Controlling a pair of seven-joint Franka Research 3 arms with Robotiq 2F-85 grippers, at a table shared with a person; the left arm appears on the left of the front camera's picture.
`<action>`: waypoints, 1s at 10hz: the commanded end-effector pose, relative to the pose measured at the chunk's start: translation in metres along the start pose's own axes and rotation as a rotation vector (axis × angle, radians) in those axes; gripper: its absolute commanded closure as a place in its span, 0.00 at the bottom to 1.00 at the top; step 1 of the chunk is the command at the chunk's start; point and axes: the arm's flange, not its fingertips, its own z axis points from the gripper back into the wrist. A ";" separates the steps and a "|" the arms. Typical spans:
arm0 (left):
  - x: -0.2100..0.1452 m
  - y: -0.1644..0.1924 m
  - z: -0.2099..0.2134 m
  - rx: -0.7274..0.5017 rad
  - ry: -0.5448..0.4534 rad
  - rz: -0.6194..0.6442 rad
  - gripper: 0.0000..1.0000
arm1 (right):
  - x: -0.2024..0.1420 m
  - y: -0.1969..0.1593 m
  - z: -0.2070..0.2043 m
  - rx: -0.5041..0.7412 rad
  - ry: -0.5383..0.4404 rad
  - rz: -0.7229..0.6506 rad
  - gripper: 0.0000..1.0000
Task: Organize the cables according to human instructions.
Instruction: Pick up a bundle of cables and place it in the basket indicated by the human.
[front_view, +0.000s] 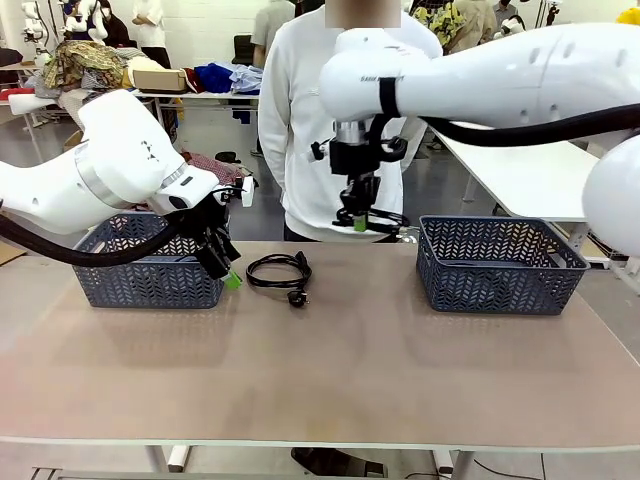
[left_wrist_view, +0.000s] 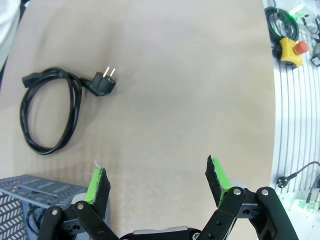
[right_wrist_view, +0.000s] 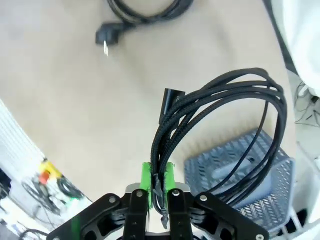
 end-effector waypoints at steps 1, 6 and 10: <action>0.000 0.001 0.001 0.000 -0.001 0.001 0.00 | -0.039 -0.011 0.003 -0.083 -0.015 0.105 1.00; 0.000 0.001 0.001 0.000 -0.001 0.001 0.00 | -0.105 -0.043 0.001 -0.172 -0.067 0.259 1.00; 0.000 0.001 0.001 0.000 -0.001 0.001 0.00 | -0.094 -0.052 0.009 -0.143 -0.059 0.224 1.00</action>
